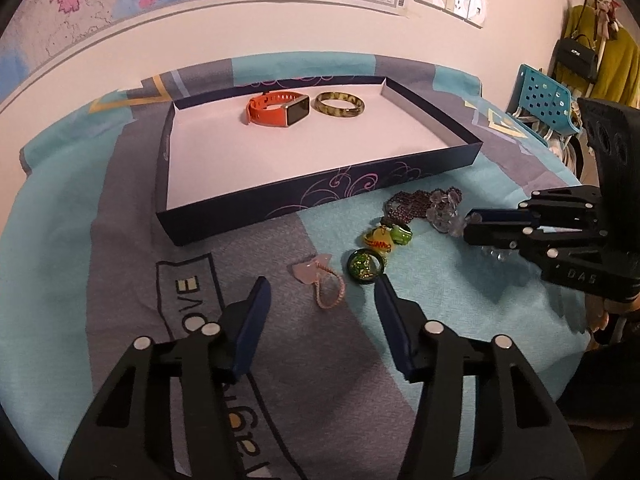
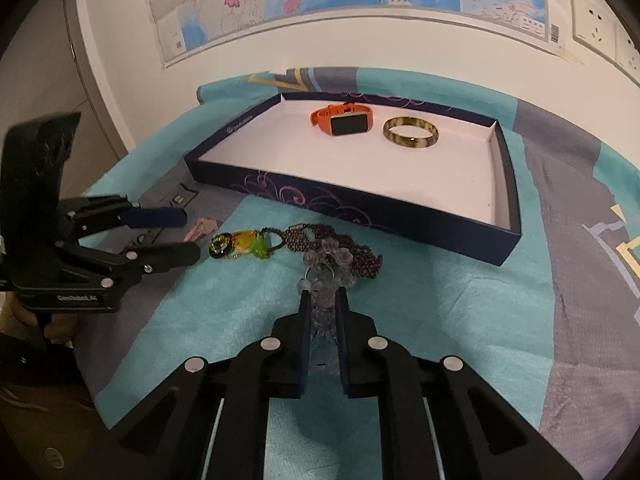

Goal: Organize jewelry
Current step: 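Close left tool on pink hair tie while right tool closes on crystal bracelet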

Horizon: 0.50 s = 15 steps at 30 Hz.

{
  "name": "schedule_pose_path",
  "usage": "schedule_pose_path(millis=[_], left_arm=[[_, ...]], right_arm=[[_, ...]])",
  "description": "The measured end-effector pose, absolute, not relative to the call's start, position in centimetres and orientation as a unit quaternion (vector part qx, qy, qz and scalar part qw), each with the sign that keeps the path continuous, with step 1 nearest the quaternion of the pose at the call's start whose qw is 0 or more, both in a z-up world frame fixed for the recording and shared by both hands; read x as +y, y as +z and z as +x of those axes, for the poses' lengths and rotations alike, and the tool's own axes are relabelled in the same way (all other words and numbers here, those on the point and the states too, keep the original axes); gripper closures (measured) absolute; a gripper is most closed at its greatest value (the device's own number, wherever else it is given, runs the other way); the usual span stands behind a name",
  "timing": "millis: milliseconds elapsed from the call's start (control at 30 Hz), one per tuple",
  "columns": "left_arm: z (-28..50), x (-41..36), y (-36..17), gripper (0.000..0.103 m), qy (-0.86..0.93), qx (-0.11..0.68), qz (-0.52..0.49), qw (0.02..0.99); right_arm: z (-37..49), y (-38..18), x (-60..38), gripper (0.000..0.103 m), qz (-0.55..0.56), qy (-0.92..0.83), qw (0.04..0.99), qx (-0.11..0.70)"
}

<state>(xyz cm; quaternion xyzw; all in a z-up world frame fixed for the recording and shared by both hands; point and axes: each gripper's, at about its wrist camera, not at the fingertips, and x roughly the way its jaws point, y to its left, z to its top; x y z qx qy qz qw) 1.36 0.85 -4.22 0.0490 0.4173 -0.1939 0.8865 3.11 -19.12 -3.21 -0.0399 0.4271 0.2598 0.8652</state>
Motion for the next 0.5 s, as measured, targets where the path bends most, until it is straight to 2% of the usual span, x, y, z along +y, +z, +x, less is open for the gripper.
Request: schedule_pose_path(millis=[167, 500], left_arm=[[1.5, 1.0, -4.3, 0.067, -0.199, 0.423, 0.041, 0.883], [1.6, 0.9, -4.3, 0.082, -0.208, 0.429, 0.032, 0.878]], right_arm=[[3.1, -2.3, -20.2, 0.093, -0.015, 0.266, 0.869, 0.417], [2.8, 0.0, -21.4, 0.093, 0.013, 0.278, 0.877, 0.391]])
